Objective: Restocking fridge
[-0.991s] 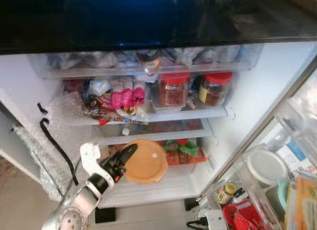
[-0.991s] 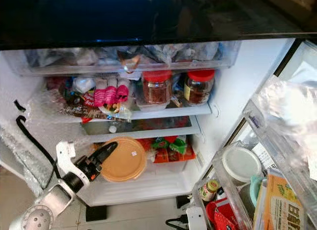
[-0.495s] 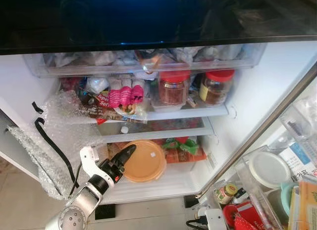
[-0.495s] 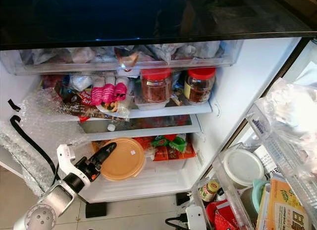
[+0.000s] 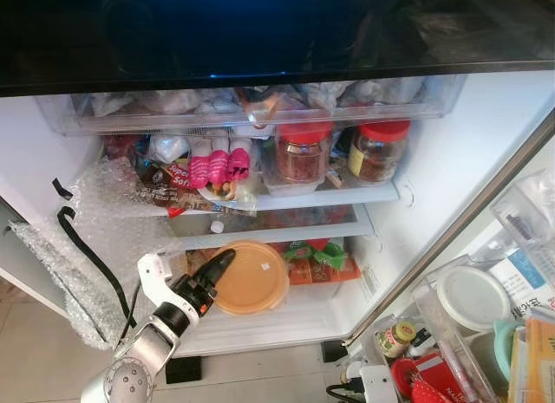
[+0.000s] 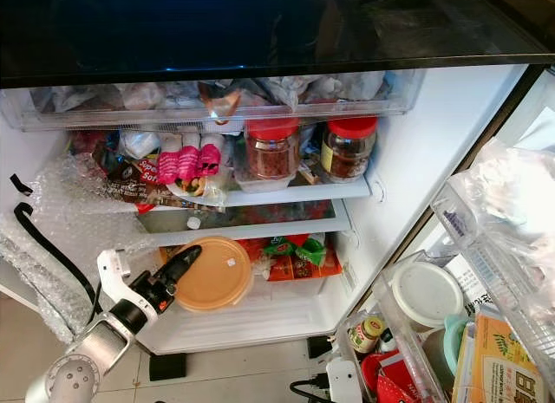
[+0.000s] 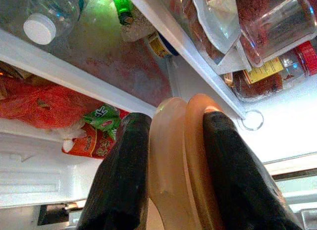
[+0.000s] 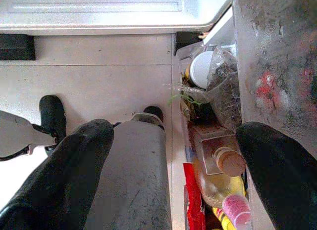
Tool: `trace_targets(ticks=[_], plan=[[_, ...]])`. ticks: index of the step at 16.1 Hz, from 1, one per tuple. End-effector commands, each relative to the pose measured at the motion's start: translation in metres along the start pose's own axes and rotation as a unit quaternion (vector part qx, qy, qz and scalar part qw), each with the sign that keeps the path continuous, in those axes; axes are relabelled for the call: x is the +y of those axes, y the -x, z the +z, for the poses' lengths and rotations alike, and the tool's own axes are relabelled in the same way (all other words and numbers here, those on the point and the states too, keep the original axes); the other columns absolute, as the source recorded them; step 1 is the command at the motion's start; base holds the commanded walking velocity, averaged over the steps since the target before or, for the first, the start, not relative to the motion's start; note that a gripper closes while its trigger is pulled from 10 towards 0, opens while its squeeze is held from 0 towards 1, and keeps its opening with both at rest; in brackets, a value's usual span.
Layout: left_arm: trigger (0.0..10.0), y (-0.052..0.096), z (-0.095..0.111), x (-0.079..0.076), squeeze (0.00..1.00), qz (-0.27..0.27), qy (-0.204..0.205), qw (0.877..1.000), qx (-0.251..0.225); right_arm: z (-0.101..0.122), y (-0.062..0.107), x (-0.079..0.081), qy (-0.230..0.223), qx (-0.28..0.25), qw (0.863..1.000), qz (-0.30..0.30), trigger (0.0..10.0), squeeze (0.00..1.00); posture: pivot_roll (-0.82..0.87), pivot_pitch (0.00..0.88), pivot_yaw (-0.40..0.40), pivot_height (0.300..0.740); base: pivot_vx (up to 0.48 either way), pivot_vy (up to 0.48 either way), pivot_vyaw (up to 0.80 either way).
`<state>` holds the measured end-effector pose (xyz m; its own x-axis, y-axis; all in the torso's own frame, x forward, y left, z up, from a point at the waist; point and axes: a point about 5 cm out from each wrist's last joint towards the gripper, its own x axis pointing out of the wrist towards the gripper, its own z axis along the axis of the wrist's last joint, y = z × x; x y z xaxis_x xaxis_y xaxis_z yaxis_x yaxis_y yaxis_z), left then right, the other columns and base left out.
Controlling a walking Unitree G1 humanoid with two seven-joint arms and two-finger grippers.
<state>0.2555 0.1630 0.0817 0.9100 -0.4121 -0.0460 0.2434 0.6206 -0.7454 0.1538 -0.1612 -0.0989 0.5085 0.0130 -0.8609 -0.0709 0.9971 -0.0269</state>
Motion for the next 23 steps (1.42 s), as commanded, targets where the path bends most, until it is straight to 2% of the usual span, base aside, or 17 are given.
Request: trace_targets(ticks=[1, 4, 7, 13, 15, 16, 19, 23], plan=[[10.0, -0.001, 0.0, 0.0, 0.0, -0.002, -0.005, 1.0, -0.001, -0.014, 0.002, -0.003, -0.004, 0.025, 1.0, -0.005, 10.0, 0.0, -0.09, 0.117, -0.045, 0.74, 0.0, 0.0, 0.0], [10.0, -0.002, 0.001, 0.001, 0.0, 0.0, -0.007, 1.0, -0.003, -0.014, 0.002, -0.003, 0.0, 0.03, 1.0, -0.003, 10.0, 0.0, -0.09, 0.116, -0.046, 0.735, 0.0, 0.0, 0.0], [10.0, -0.002, 0.001, 0.001, 0.0, 0.002, -0.011, 1.0, -0.004, -0.01, 0.003, -0.016, -0.01, 0.01, 1.0, -0.005, 10.0, 0.0, -0.09, 0.114, -0.046, 0.678, 0.0, 0.0, 0.0], [10.0, -0.003, 0.002, 0.002, 0.0, 0.006, -0.018, 1.0, -0.006, -0.013, 0.004, -0.019, 0.002, 0.022, 1.0, -0.008, 10.0, 0.0, -0.08, 0.107, -0.046, 0.678, 0.0, 0.0, 0.0], [10.0, -0.004, 0.002, 0.002, 0.0, 0.007, -0.019, 1.0, -0.007, -0.013, 0.004, -0.019, 0.001, 0.021, 1.0, -0.007, 10.0, 0.0, -0.08, 0.107, -0.046, 0.638, 0.0, 0.0, 0.0], [10.0, -0.004, 0.002, 0.002, 0.0, 0.008, -0.02, 1.0, -0.007, -0.012, 0.004, -0.02, 0.002, 0.016, 1.0, -0.008, 10.0, 0.0, -0.08, 0.107, -0.046, 0.633, 0.0, 0.0, 0.0], [10.0, -0.004, 0.002, 0.003, 0.0, 0.013, -0.018, 1.0, -0.01, -0.014, 0.004, -0.022, -0.002, 0.019, 1.0, -0.016, 10.0, 0.0, -0.09, 0.111, -0.047, 0.633, 0.0, 0.0, 0.0], [10.0, -0.007, 0.01, 0.009, 0.0, 0.042, -0.017, 0.998, -0.043, -0.014, 0.004, -0.022, -0.004, 0.019, 1.0, -0.015, 10.0, 0.0, -0.09, 0.115, -0.048, 0.633, 0.0, 0.0, 0.0]])
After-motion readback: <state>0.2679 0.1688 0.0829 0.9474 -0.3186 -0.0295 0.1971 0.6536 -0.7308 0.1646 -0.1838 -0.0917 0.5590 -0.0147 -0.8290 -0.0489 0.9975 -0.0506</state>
